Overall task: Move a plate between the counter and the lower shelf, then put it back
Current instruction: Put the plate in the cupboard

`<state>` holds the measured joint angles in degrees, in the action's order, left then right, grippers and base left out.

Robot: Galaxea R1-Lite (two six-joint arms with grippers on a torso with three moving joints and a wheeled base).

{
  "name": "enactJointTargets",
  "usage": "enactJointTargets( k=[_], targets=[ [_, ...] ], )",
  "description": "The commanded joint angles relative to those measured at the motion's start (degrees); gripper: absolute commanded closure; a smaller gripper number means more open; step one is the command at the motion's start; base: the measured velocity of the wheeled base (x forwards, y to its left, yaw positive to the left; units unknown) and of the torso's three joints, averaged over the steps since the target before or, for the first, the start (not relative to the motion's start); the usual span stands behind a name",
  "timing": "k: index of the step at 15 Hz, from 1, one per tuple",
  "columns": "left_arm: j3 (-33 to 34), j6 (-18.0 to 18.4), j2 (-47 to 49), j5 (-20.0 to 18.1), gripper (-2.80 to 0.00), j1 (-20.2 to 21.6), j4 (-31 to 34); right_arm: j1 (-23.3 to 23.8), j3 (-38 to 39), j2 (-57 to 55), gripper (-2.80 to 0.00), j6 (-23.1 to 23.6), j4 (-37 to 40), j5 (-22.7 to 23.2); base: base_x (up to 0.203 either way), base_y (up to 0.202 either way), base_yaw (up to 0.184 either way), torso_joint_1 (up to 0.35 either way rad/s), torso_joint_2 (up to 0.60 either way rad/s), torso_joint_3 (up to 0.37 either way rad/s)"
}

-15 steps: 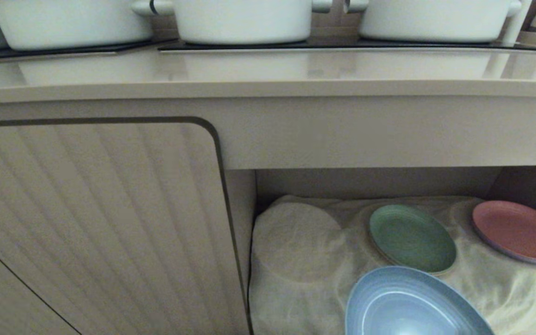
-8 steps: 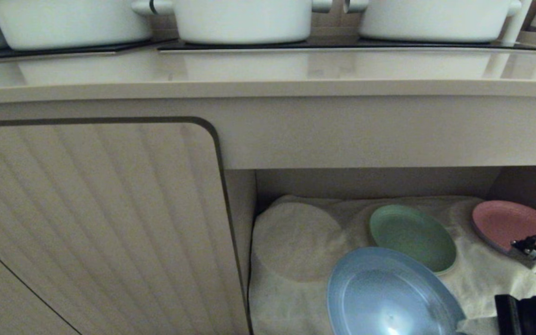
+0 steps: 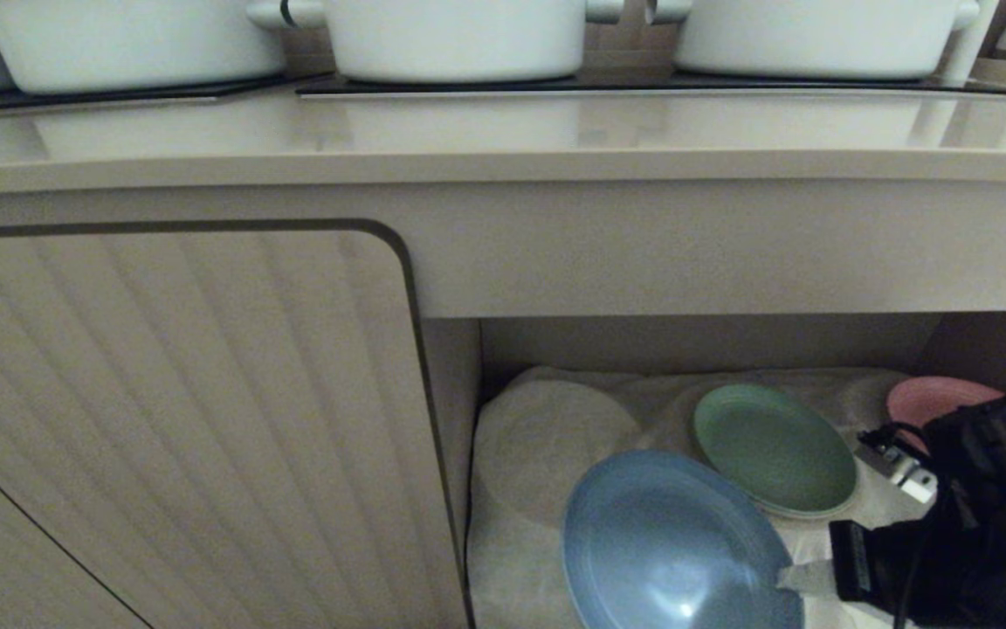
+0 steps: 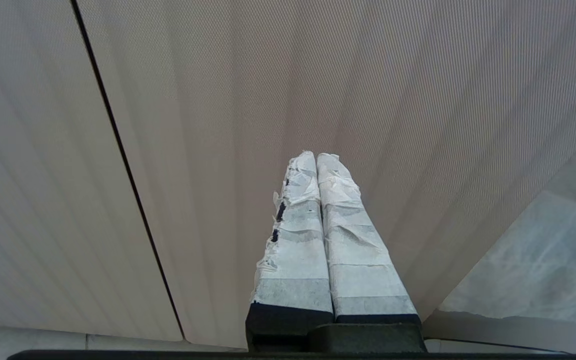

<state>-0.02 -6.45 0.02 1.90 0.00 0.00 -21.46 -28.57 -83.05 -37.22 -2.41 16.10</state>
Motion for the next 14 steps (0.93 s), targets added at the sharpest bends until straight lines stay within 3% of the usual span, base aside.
enactJointTargets(
  k=[1,14],
  targets=[
    [0.0,-0.1,0.0,0.0,0.00,0.0,0.0,-1.1,-1.0,-4.9,0.00,-0.5,-2.0,0.1,0.000,0.000,0.000,0.000,0.00,0.000],
    [0.0,-0.1,0.0,0.0,0.00,0.0,0.0,-1.3,-19.3,-22.5,0.00,-4.1,-2.2,-0.4,0.000,0.000,0.000,0.000,0.00,0.000]
  ],
)
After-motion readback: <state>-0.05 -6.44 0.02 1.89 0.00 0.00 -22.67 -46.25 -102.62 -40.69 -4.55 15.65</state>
